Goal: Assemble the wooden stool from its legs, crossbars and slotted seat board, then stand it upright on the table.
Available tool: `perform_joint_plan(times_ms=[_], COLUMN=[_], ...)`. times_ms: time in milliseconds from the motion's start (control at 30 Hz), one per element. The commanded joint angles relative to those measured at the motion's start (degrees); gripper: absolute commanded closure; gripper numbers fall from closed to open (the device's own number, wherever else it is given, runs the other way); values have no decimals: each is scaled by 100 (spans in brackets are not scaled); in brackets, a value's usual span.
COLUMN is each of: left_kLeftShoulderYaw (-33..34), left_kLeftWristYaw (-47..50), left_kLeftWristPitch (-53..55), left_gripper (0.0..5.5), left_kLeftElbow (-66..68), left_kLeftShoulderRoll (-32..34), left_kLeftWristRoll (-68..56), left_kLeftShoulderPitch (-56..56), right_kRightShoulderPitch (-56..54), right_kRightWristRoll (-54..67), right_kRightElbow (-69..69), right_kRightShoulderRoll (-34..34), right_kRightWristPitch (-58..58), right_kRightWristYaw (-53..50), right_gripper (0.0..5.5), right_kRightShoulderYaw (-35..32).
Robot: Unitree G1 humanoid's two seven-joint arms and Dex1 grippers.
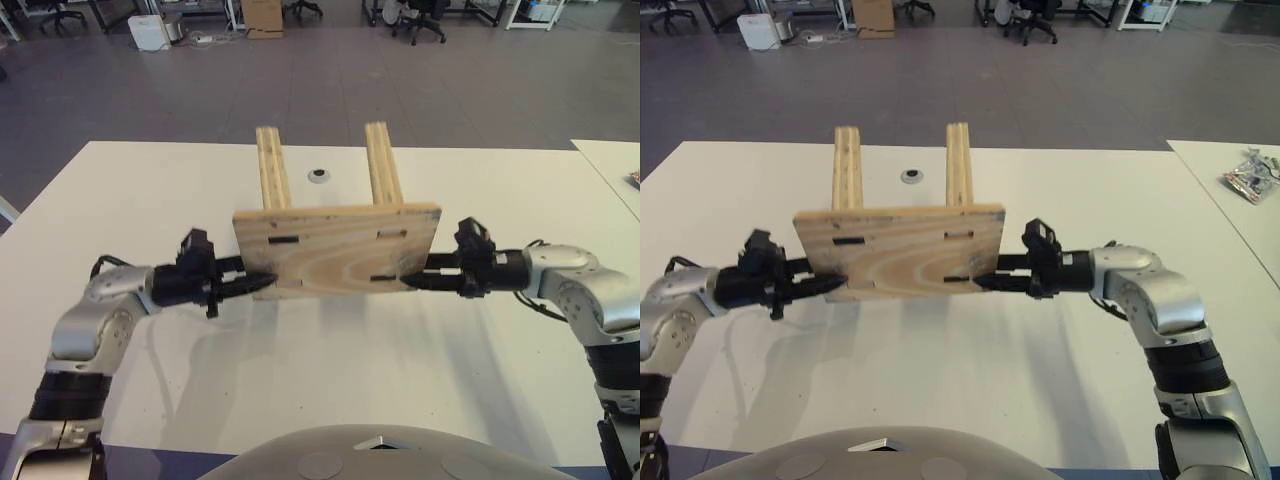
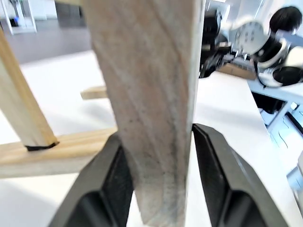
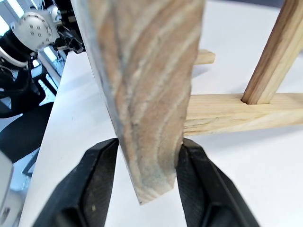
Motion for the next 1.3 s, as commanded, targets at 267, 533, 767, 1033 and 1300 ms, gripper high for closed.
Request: perform_joint_plan(times_ms=[267,533,767,1033,1300], left_kLeftShoulderYaw=[1332,1847,2157,2356,1834], left_kLeftWristYaw=[5334,7890,9426,10350,8869], left_kLeftWristPitch=[2722,2770,2497,2787,2977], left_gripper=[378,378,378,343,207], left_kLeftElbow=[834,1422,2369,2367,2364], left_kLeftShoulderRoll=[-1199,-1885,-2302,-2948,-1799], left_kLeftWristRoll=[-2051,-2958,-3483,-4329,-3286], left_kLeftShoulderPitch=[-3742,-4154,-4438,-3769,-3435], right_kRightShoulderPitch=[-3126,-4202,-3457,-2901,-3132], right_kRightWristRoll=[3089,4170,4259,5143,4426], right_kRightElbow=[226,1606,1986,1675,1873], right_kRightShoulderRoll=[1508,2187,3186,3609,2620], right_kRightWristPitch=[1756,1590,1427,939,782], right_kRightWristYaw=[-2869,-6423,-10270,-12025,-10804], right_gripper=[369,369,369,290,132], right_kRightShoulderYaw=[-1633,-2433,-2616,-2505,-2374])
